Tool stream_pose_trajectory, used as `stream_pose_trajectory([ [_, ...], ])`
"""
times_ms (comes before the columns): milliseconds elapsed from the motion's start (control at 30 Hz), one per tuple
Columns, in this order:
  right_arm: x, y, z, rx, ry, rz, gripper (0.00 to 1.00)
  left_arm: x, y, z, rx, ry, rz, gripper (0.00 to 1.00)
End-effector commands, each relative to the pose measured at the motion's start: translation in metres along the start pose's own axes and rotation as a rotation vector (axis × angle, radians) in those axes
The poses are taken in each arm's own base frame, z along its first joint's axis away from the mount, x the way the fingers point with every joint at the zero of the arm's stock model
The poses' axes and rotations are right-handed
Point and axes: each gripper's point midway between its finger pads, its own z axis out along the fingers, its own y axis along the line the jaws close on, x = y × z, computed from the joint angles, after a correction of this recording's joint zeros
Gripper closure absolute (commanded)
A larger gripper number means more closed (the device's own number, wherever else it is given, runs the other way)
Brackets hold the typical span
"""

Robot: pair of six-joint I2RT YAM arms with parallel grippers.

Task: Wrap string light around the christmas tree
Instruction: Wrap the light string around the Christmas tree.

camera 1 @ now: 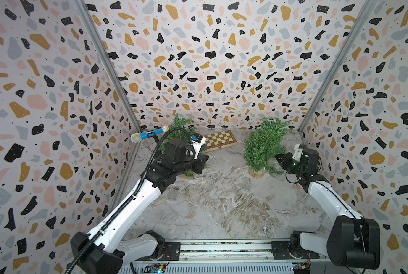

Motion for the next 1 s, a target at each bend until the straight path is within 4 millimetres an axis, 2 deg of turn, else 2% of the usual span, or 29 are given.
stream_pose_trajectory([
  [0, -0.028, 0.019, -0.025, -0.008, -0.084, -0.082, 0.95, -0.007, -0.002, -0.001, 0.006, -0.034, 0.015, 1.00],
  [100, -0.048, 0.031, -0.042, -0.015, -0.112, -0.113, 0.97, -0.008, -0.004, 0.002, 0.021, -0.039, 0.007, 1.00],
  [300, -0.076, 0.082, -0.068, -0.093, -0.163, -0.198, 0.98, -0.007, -0.005, 0.005, 0.027, -0.035, 0.004, 1.00],
  [400, -0.097, 0.112, -0.083, -0.123, -0.217, -0.253, 0.99, -0.008, -0.007, 0.005, 0.029, -0.035, 0.006, 1.00],
  [500, -0.120, 0.151, -0.104, -0.160, -0.313, -0.336, 1.00, -0.008, -0.006, 0.005, 0.031, -0.034, 0.004, 1.00],
  [600, -0.133, 0.205, -0.124, -0.262, -0.380, -0.433, 1.00, -0.008, -0.008, 0.007, 0.036, -0.032, 0.001, 1.00],
  [700, -0.124, 0.265, -0.137, -0.379, -0.380, -0.558, 1.00, -0.007, -0.008, 0.008, 0.036, -0.029, 0.001, 1.00],
  [800, -0.106, 0.301, -0.143, -0.458, -0.349, -0.620, 1.00, -0.007, -0.006, 0.005, 0.021, -0.032, 0.007, 1.00],
  [867, -0.094, 0.307, -0.141, -0.490, -0.315, -0.622, 1.00, -0.008, -0.002, 0.001, -0.006, -0.034, 0.022, 1.00],
  [967, -0.074, 0.303, -0.134, -0.510, -0.252, -0.606, 1.00, -0.010, 0.009, -0.010, -0.085, -0.013, 0.067, 1.00],
])
